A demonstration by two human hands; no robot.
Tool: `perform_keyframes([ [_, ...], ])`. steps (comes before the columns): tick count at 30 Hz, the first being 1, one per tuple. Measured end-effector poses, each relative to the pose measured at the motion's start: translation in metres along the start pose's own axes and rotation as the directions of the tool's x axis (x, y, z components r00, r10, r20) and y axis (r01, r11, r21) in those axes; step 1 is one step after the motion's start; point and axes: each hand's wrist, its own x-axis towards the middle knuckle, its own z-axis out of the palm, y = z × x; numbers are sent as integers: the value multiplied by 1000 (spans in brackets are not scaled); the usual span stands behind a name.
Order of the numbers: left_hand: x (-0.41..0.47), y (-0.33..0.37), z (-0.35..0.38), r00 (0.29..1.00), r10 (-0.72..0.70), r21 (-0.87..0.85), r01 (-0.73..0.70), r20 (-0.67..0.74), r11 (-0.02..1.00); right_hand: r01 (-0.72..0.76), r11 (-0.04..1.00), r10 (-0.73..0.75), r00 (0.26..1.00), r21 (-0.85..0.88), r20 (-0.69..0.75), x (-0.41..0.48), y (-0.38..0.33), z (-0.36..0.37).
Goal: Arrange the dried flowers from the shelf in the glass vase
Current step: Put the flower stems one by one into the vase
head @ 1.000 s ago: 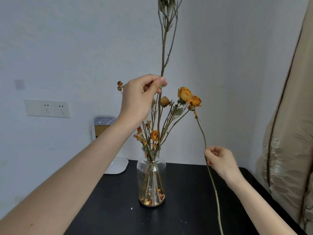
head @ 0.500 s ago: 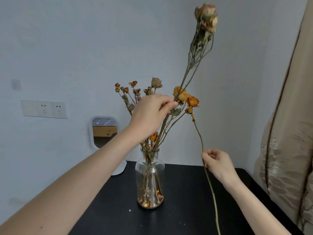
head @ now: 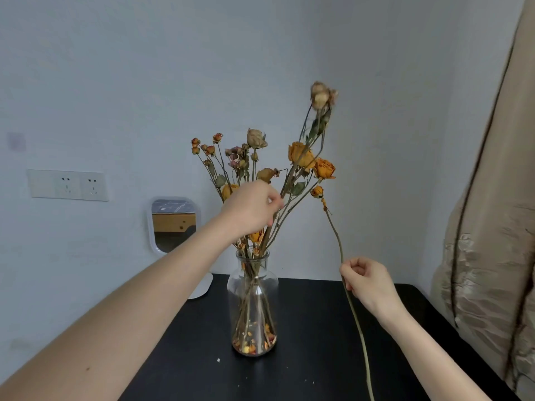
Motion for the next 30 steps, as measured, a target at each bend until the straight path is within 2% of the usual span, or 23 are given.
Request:
perform_keyframes([
  [3, -2, -9, 9, 998, -52, 8, 52, 22, 999, 0, 1000, 0, 1000, 5, 5, -1, 3, 0],
  [9, 2, -8, 17, 988, 0, -44, -7, -152, 999, -11, 1000, 11, 1000, 17, 8, 0, 5, 3],
  [15, 0, -14, 31, 996, -77, 57, 79, -49, 995, -20, 1000, 19, 1000, 7, 6, 1, 8, 5],
  [20, 1, -12, 34, 971, -25, -26, 20, -236, 999, -23, 1000, 23, 1000, -7, 6, 3, 9, 5],
  [22, 0, -14, 35, 976, -34, -14, 31, -214, 999, -28, 1000, 28, 1000, -5, 6, 3, 10, 5],
  [26, 0, -24, 36, 993, -118, 89, 119, -14, 989, -36, 999, 36, 999, -9, 9, 2, 11, 7],
  [28, 0, -25, 36, 991, -134, 92, 136, -31, 986, -39, 999, 39, 999, -4, 12, 2, 10, 8],
  [30, 0, -22, 36, 987, -107, 67, 116, -123, 991, -43, 999, 43, 999, 1, 14, 3, 10, 9],
])
